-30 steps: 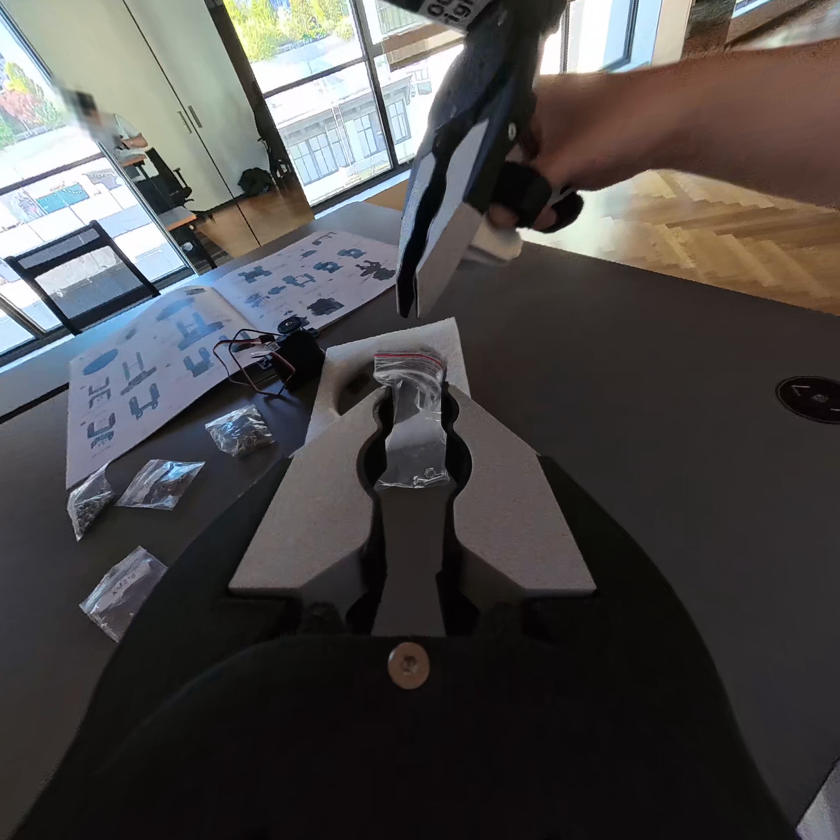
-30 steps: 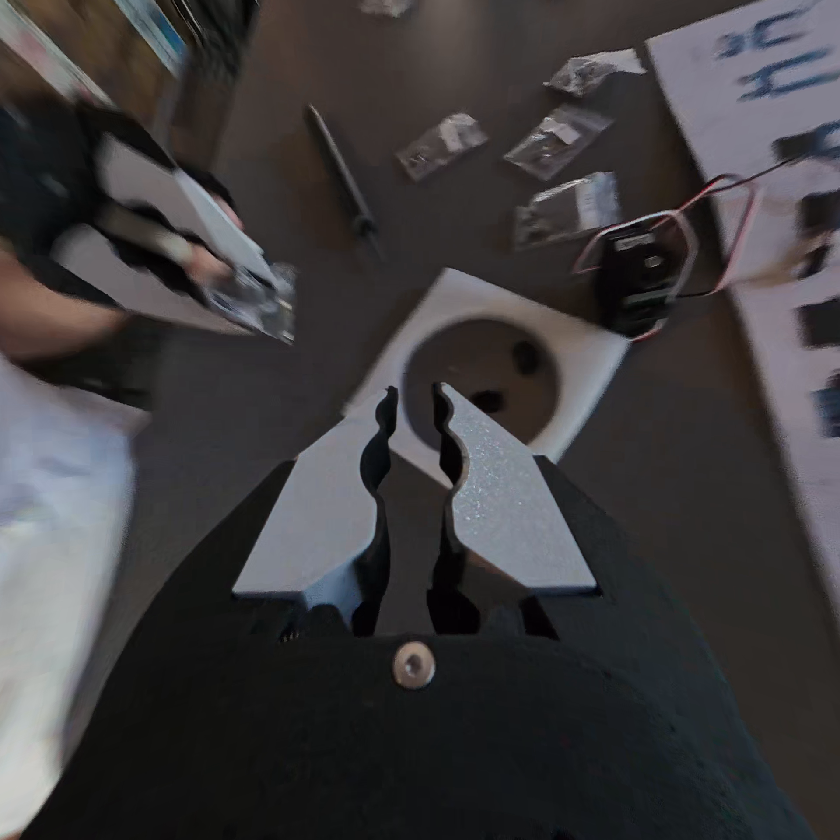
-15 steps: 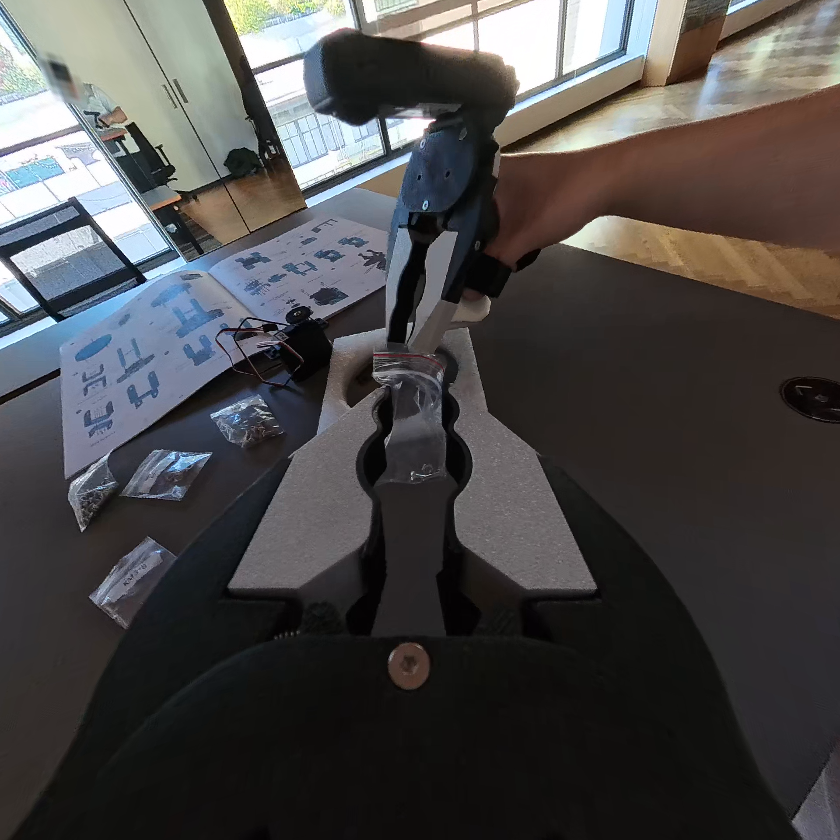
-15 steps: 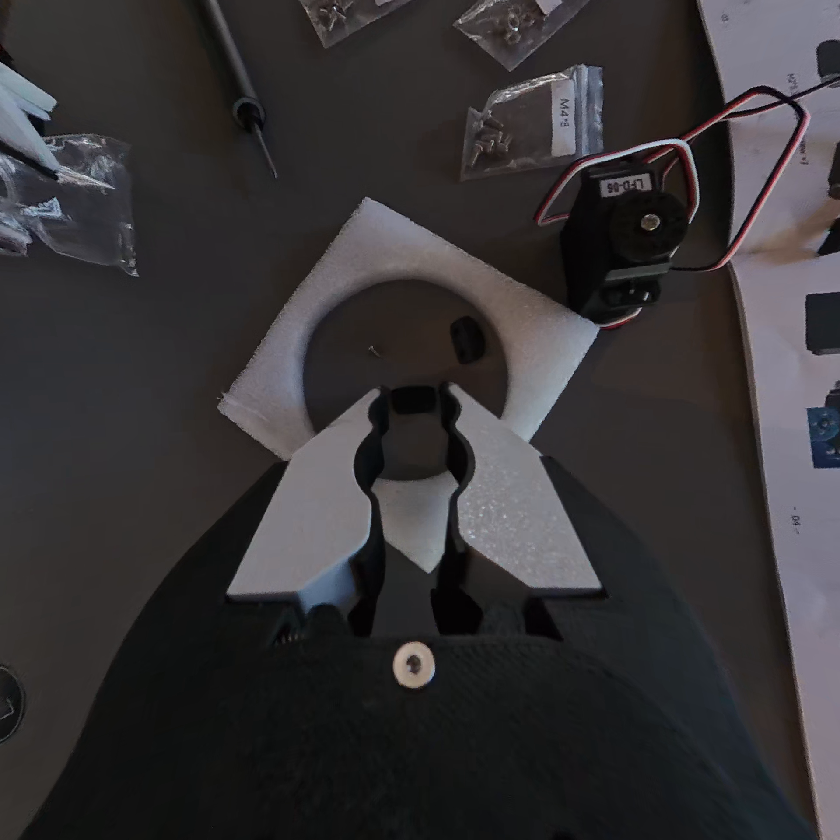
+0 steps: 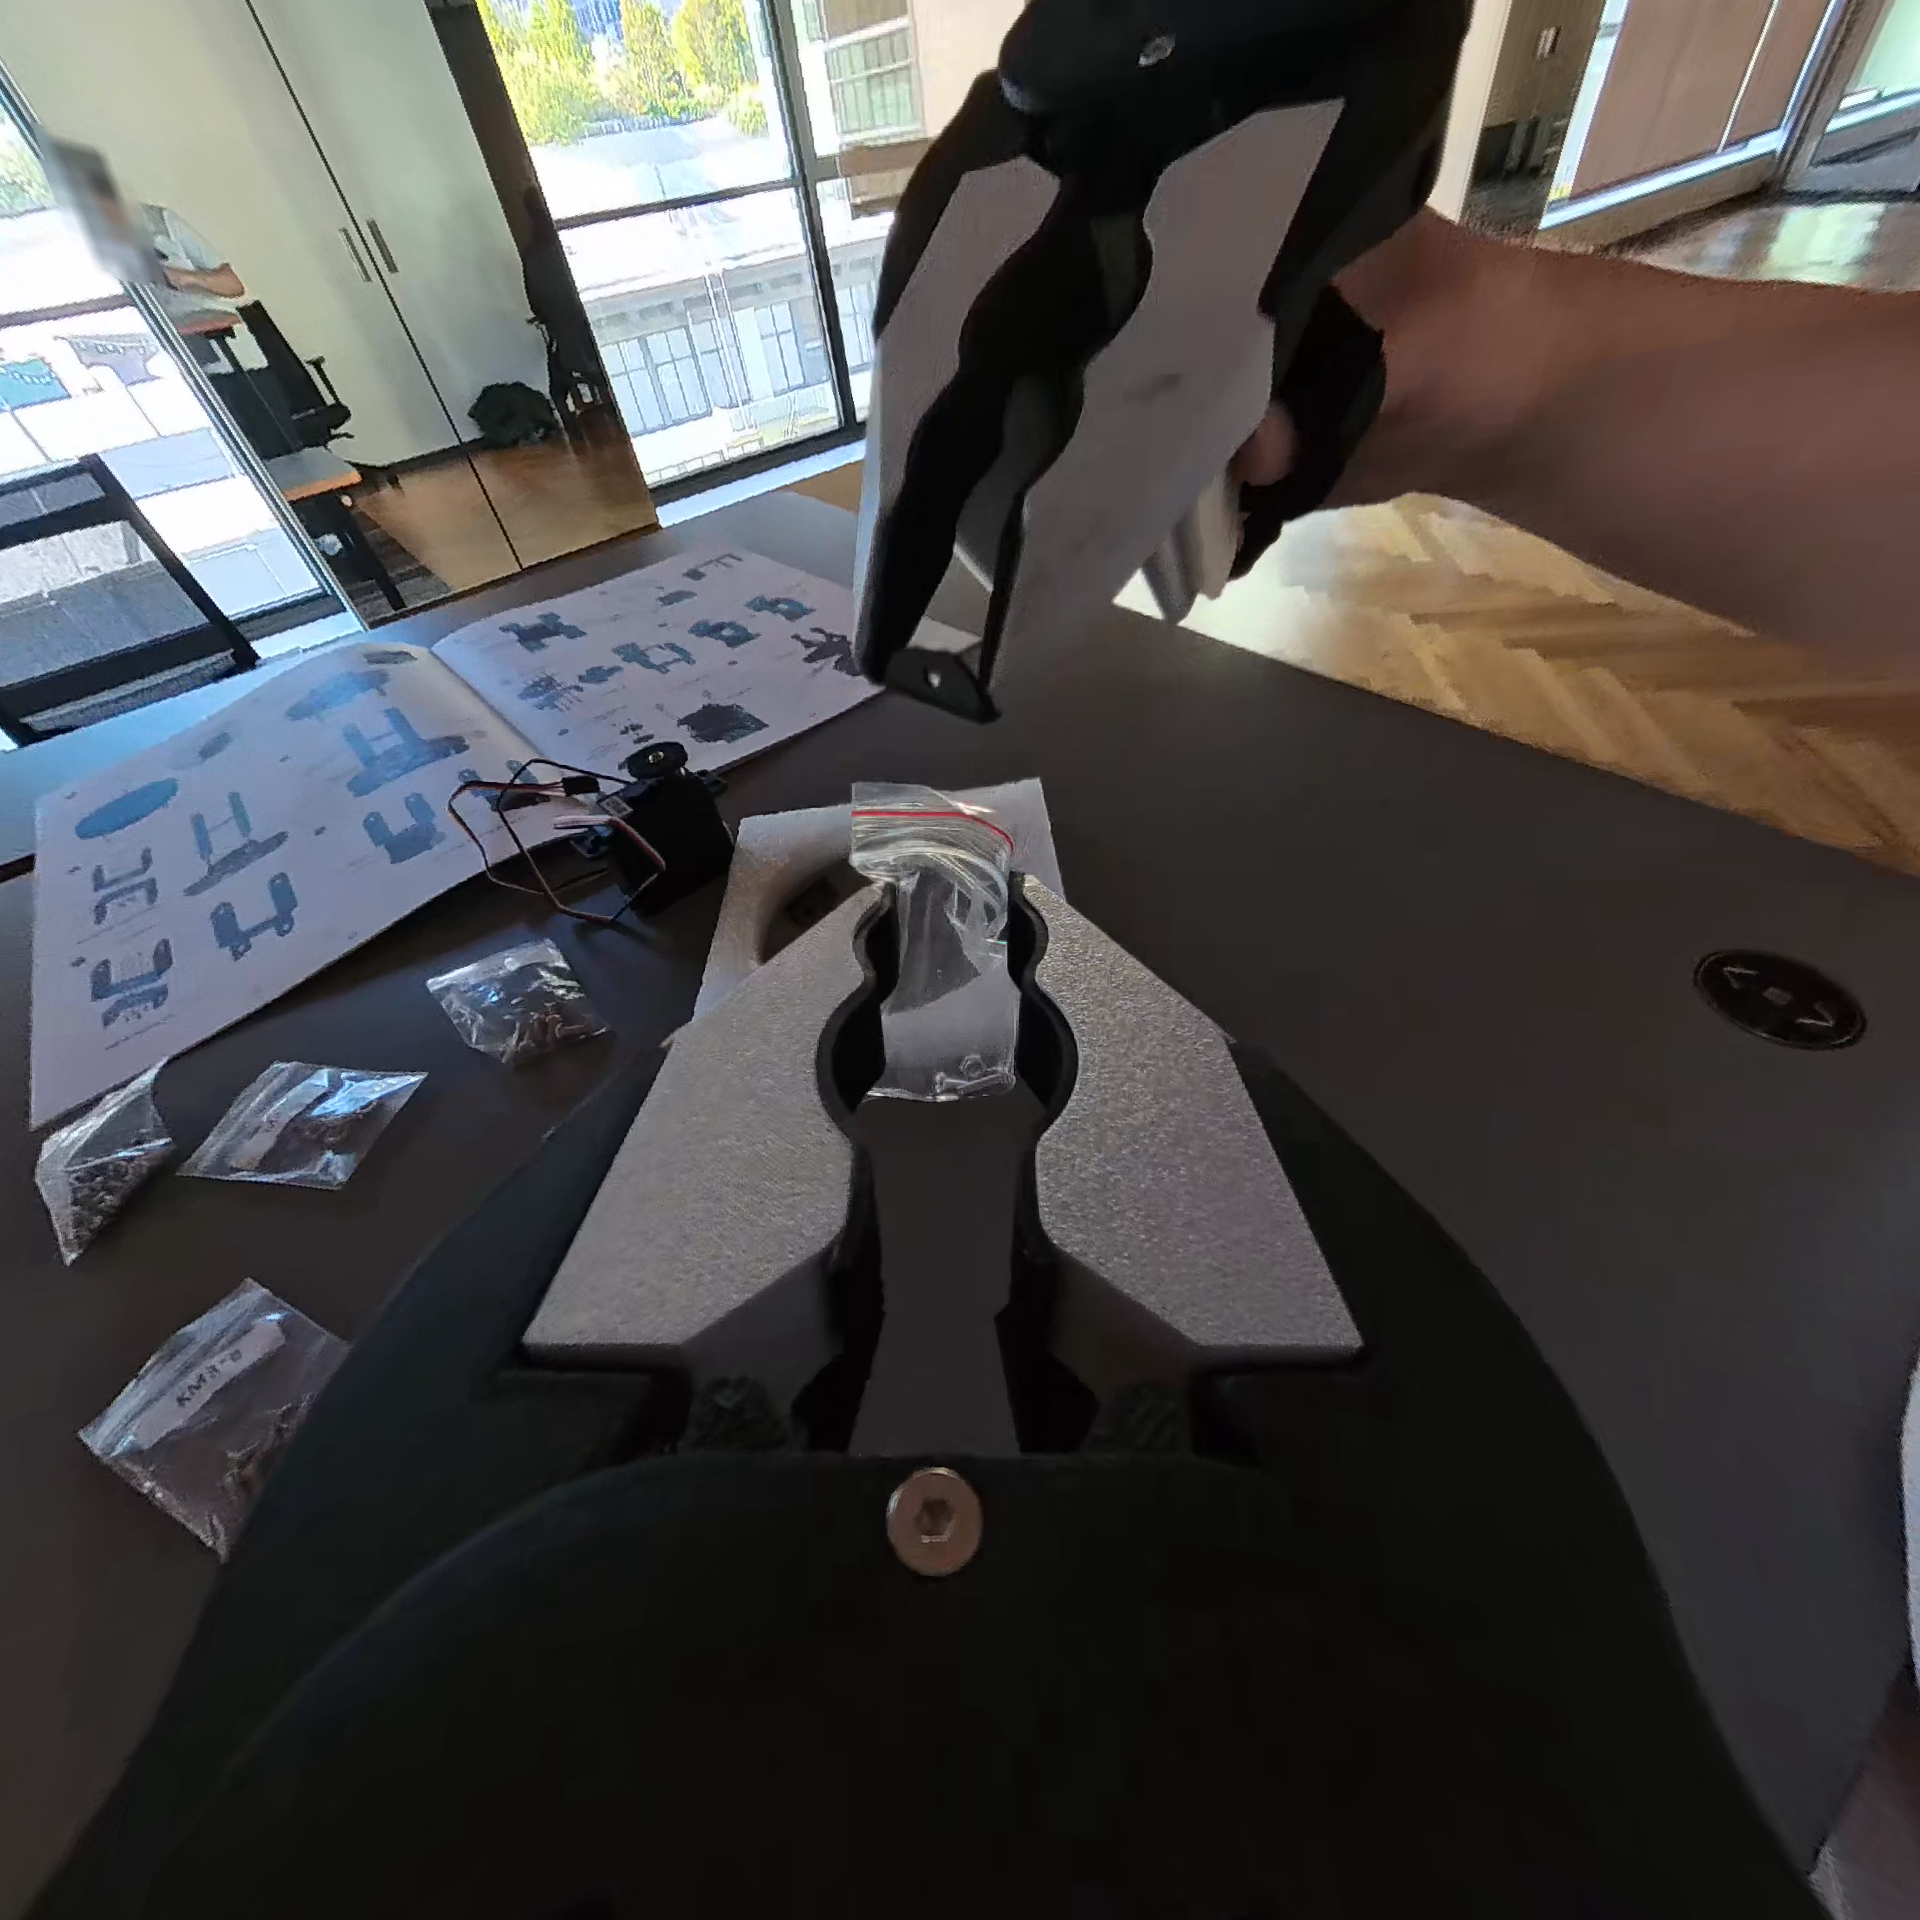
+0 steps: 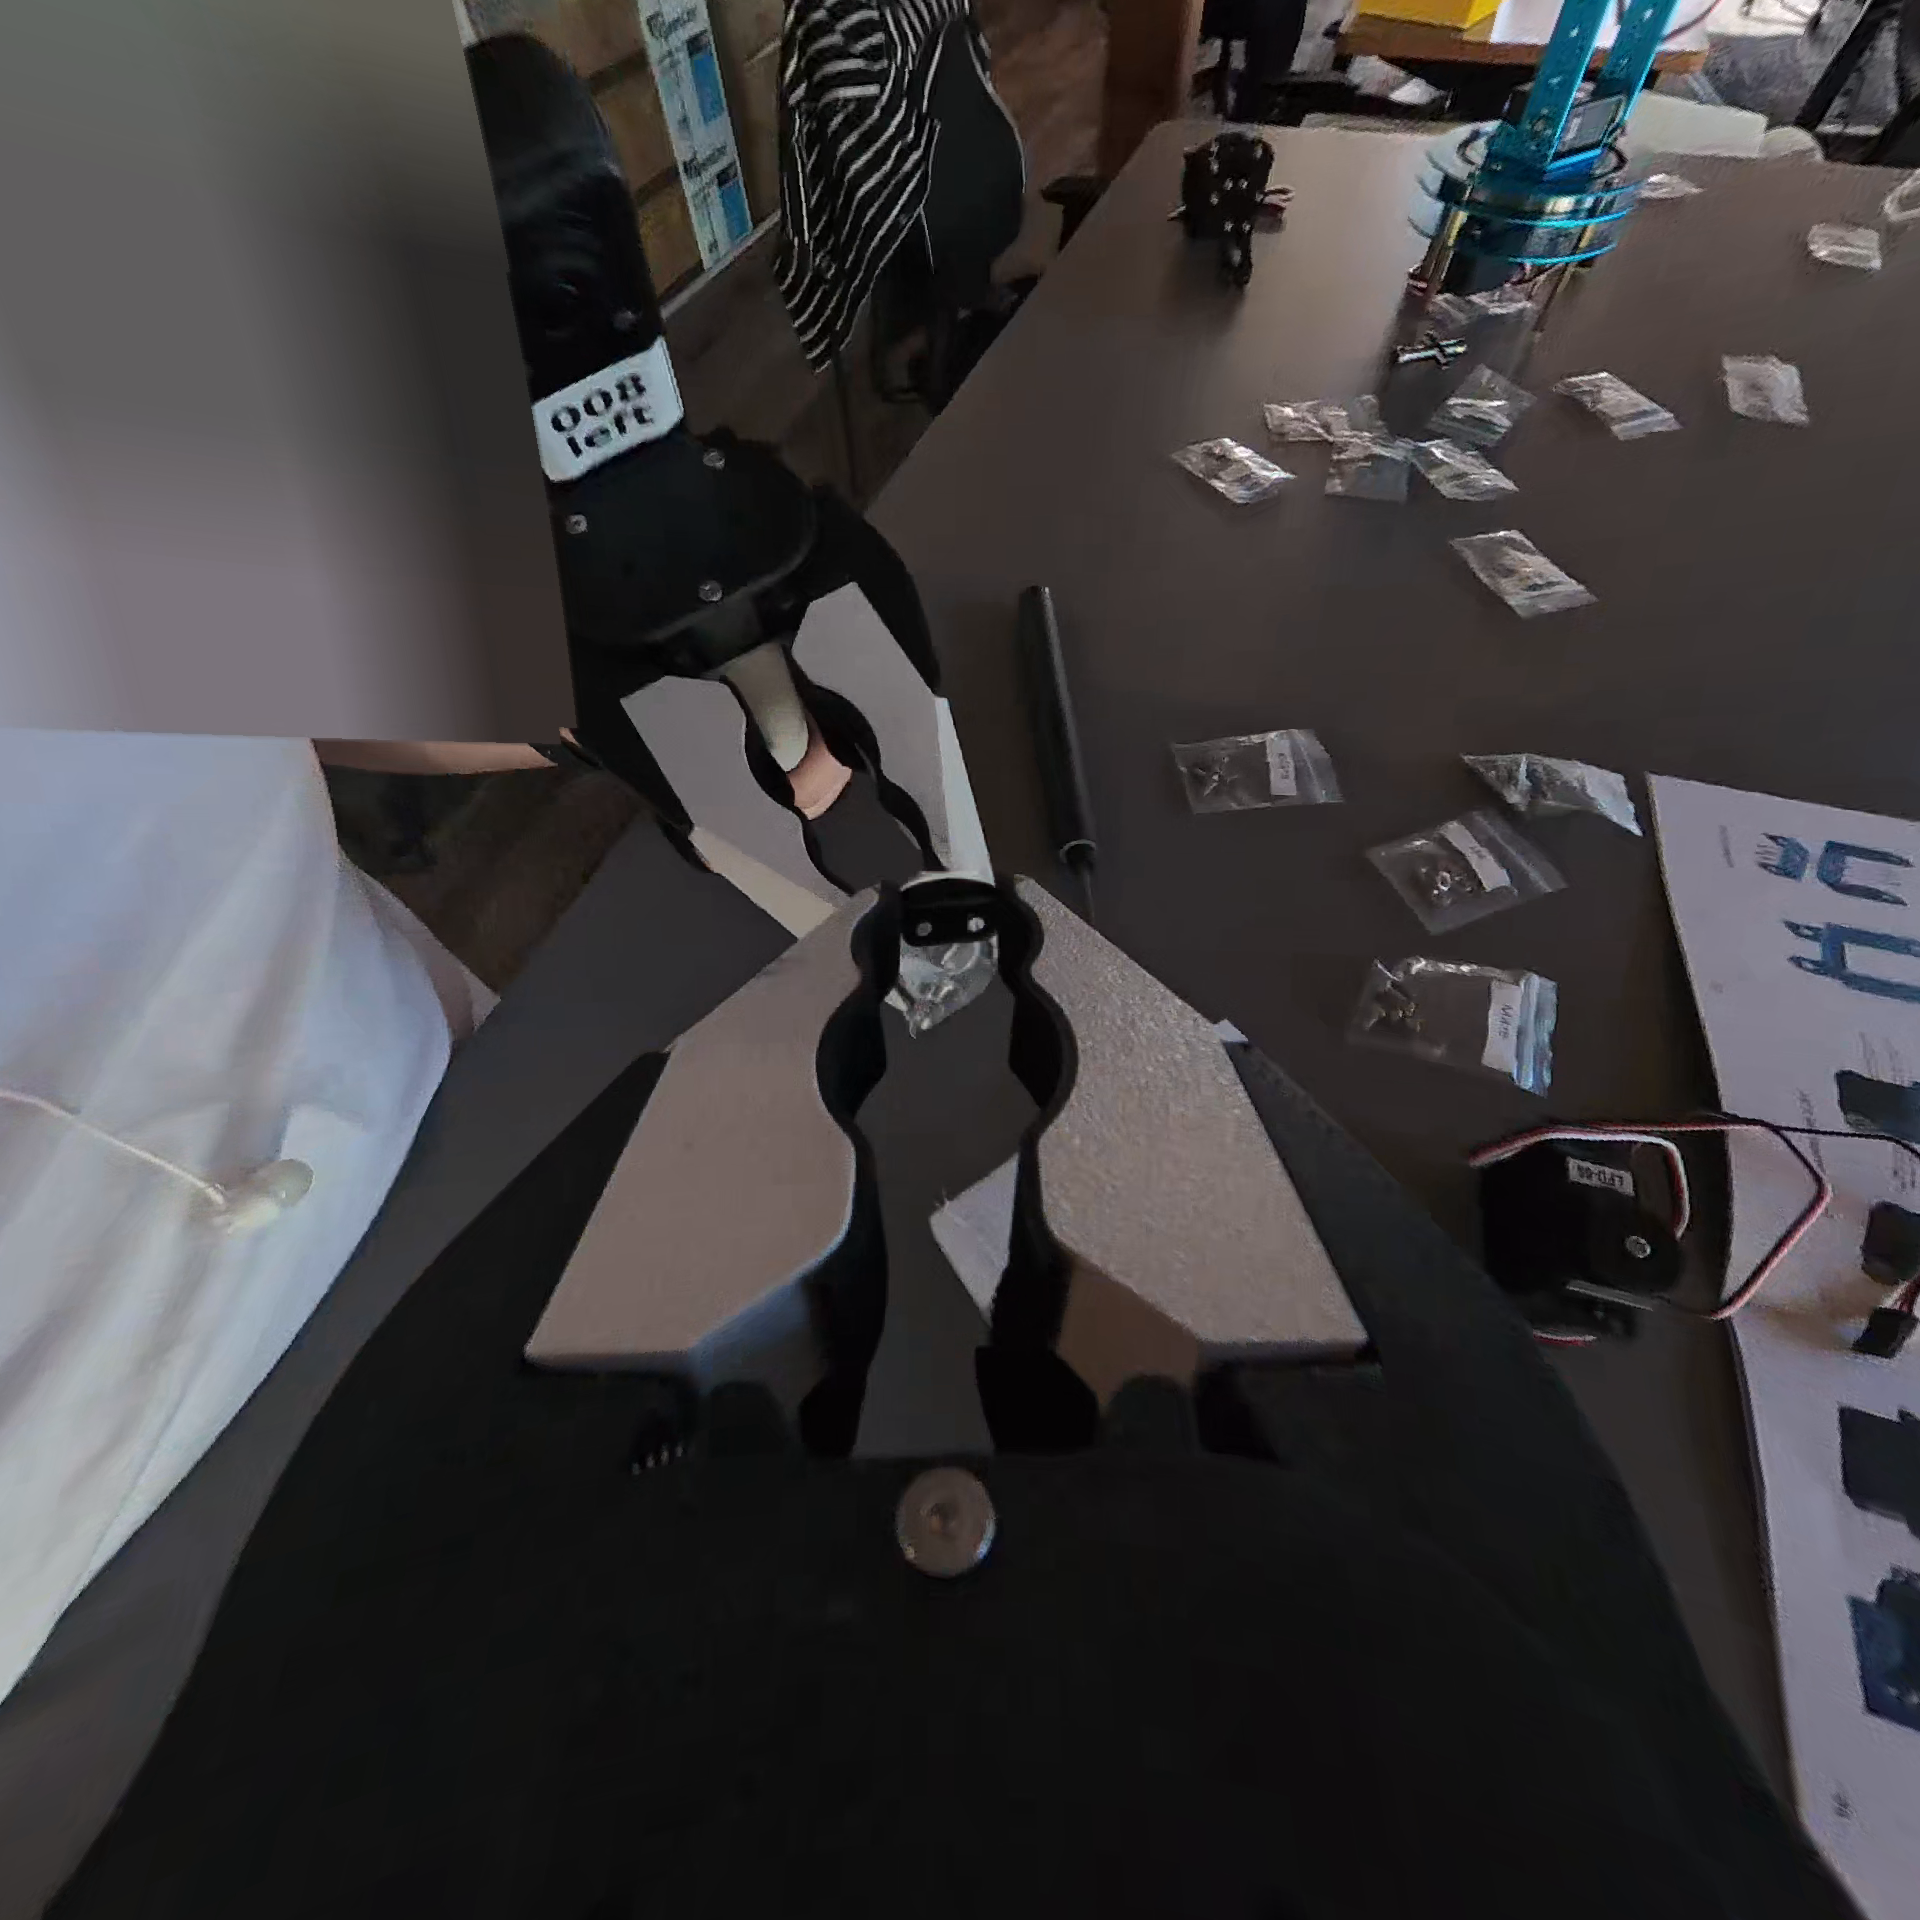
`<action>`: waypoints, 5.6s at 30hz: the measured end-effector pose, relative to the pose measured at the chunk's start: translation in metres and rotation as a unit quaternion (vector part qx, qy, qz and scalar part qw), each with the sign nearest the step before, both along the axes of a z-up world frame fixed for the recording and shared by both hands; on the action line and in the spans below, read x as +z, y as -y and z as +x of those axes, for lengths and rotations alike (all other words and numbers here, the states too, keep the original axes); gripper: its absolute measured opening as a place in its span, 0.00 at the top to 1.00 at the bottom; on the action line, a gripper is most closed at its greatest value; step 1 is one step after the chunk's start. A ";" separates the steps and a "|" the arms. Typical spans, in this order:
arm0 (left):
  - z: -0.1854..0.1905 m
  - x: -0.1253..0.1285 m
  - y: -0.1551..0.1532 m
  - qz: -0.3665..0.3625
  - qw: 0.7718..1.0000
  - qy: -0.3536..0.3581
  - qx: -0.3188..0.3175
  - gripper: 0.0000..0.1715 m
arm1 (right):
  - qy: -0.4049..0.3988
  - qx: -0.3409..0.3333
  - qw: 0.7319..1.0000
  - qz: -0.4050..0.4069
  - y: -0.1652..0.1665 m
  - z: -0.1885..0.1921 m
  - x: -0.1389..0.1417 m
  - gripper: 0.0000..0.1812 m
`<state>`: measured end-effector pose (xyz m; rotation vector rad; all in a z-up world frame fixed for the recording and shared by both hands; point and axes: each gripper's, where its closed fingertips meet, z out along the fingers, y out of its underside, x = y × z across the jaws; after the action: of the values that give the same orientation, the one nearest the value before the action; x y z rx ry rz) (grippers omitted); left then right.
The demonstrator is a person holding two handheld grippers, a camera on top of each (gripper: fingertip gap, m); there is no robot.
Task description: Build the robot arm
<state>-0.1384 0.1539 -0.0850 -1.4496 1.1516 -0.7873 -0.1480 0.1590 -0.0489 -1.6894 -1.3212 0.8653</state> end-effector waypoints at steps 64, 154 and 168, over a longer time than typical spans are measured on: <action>-0.044 0.043 0.005 -0.030 0.985 0.167 -0.026 0.91 | 0.198 -0.124 0.969 -0.079 -0.072 0.063 -0.109 0.93; 0.000 0.044 0.029 -0.216 0.966 0.031 -0.135 0.73 | 0.010 0.073 0.987 -0.144 0.022 0.017 0.007 1.00; 0.031 0.023 0.035 -0.125 0.977 -0.091 -0.147 1.00 | -0.093 0.008 0.989 -0.112 0.032 0.039 0.011 0.90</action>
<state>-0.1072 0.1192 -0.0621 -1.6027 1.4717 -1.0517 -0.1085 0.1270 -0.0375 -1.7201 -1.1472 1.1880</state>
